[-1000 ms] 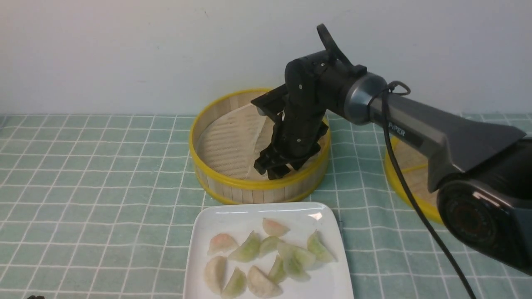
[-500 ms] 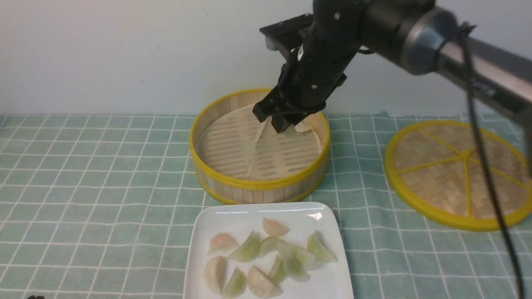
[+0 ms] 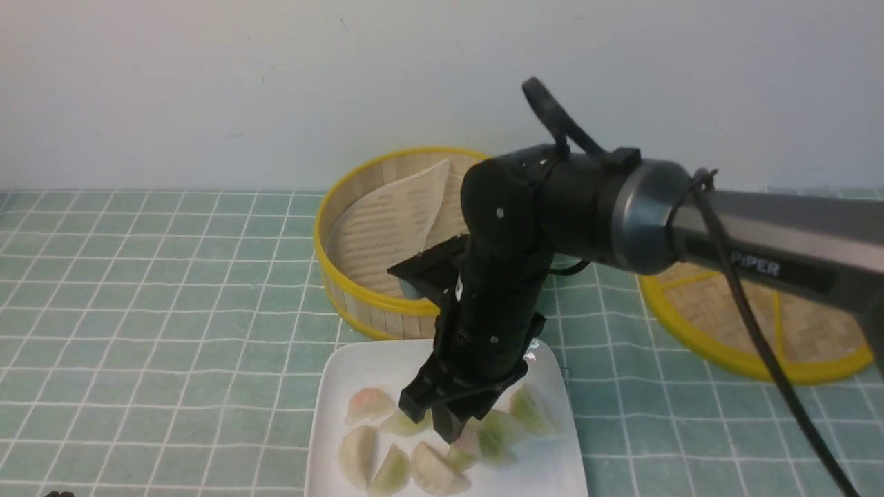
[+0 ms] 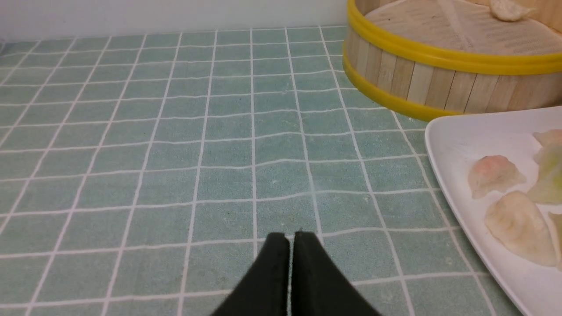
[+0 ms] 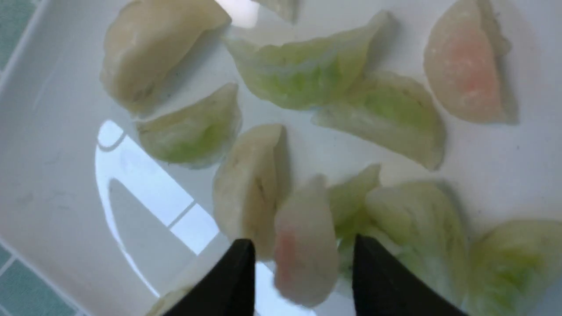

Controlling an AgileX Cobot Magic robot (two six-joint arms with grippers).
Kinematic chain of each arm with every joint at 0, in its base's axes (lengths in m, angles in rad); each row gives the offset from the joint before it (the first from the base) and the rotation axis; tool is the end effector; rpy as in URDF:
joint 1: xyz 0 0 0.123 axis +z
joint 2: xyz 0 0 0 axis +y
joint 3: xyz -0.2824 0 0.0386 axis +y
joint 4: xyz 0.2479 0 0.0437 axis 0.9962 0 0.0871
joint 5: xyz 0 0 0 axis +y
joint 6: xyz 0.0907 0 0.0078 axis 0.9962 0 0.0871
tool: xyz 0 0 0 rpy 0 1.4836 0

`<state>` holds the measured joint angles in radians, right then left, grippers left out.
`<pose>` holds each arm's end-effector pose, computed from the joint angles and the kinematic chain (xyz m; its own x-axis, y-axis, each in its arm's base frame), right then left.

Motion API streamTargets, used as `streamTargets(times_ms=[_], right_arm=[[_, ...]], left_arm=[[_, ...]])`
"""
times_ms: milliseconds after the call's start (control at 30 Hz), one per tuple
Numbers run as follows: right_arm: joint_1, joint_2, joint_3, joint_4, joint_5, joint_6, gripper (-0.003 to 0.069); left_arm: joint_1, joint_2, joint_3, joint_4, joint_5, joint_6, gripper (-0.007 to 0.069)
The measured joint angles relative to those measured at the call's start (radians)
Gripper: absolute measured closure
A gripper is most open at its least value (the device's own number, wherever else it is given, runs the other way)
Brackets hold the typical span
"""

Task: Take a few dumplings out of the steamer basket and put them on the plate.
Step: Use the right arm to put the dumpling into the plate, then use the right arm to grab a dumpling from inside the steamer

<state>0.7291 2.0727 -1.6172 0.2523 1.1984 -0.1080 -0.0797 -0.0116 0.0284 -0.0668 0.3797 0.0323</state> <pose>0.2937 0.2908 0.1937 -0.7362 -0.6765 -0.0185 -0.6613 0.7133 0.2323 0.0521 -0.0064 0.1701 -0.3056 -0.0054 -0.9521 0.0940 0.9949 -0.0359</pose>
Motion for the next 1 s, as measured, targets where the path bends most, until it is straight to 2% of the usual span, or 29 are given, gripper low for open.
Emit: streamTargets(times_ms=[133, 233, 300, 367, 600, 1000], right_arm=[[0.000, 0.008, -0.078, -0.054, 0.000, 0.000, 0.0159], [0.000, 0.008, -0.186, -0.153, -0.010, 0.015, 0.0109], [-0.007, 0.012, -0.292, -0.241, -0.042, 0.036, 0.0097], [-0.022, 0.023, -0.353, -0.270, -0.061, 0.050, 0.0092], [-0.158, 0.205, -0.571, -0.290, -0.092, 0.049, 0.0092], [-0.257, 0.385, -0.632, -0.293, -0.266, -0.016, 0.0092]], left_arm=[[0.000, 0.000, 0.000, 0.000, 0.000, 0.000, 0.0631], [0.000, 0.000, 0.000, 0.000, 0.000, 0.000, 0.0631], [0.000, 0.000, 0.000, 0.000, 0.000, 0.000, 0.0631], [0.000, 0.000, 0.000, 0.000, 0.000, 0.000, 0.0631], [0.000, 0.000, 0.000, 0.000, 0.000, 0.000, 0.0631], [0.000, 0.000, 0.000, 0.000, 0.000, 0.000, 0.0631]])
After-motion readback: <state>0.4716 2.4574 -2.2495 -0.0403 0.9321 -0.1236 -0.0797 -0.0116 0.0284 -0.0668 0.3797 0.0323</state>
